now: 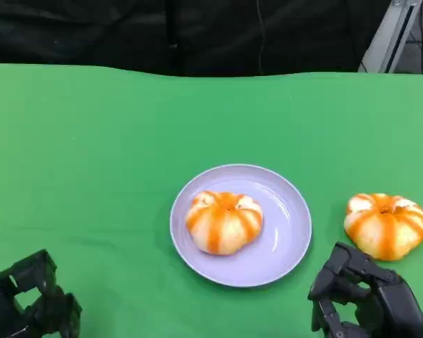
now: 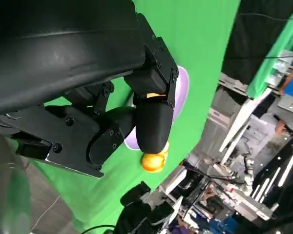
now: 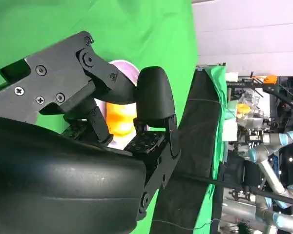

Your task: Grasp the bread from the table and place it into the plate.

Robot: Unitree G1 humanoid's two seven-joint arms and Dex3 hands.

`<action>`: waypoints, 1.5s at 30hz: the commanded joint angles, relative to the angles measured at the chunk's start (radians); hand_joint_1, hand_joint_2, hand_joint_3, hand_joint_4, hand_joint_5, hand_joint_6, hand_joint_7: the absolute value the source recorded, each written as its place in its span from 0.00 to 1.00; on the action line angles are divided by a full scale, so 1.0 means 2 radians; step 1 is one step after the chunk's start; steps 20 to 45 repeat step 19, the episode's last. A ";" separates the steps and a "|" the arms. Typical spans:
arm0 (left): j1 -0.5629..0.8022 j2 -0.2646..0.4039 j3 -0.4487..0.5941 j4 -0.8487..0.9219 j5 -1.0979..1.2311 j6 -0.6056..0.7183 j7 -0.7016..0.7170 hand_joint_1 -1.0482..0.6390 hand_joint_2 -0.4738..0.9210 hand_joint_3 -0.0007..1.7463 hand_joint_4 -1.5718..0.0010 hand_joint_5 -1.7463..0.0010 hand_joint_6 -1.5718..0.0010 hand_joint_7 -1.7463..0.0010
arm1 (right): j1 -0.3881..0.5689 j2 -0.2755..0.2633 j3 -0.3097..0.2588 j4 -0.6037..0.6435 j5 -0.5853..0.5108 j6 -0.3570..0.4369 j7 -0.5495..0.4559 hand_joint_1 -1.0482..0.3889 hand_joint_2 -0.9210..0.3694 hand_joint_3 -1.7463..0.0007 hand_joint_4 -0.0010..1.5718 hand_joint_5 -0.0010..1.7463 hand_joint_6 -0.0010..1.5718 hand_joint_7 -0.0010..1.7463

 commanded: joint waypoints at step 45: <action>-0.018 -0.002 0.001 0.012 0.044 -0.039 0.000 0.57 0.81 0.61 0.46 0.00 0.57 0.00 | 0.002 -0.004 -0.005 0.003 0.014 -0.006 0.009 0.65 0.24 0.36 0.53 1.00 0.48 0.89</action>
